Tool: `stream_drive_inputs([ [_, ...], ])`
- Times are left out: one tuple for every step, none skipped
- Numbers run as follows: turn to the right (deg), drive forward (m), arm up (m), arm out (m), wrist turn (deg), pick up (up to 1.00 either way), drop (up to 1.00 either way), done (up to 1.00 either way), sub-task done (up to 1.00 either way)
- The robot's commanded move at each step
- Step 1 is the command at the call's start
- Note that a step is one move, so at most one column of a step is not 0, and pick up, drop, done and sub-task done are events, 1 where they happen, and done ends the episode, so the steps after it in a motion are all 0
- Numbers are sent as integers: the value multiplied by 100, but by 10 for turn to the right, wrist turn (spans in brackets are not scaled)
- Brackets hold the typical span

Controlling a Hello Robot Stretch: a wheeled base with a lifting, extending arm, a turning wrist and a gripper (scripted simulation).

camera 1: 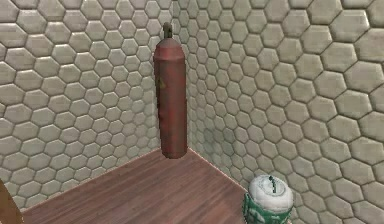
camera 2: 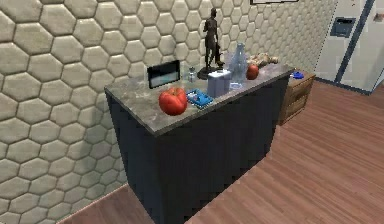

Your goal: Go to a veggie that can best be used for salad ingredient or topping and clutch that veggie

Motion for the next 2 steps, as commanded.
stream_drive_inputs([
  [0, 0, 50, 0, 0, 0, 0, 0, 0],
  [0, 0, 38, 0, 0, 0, 0, 0, 0],
])
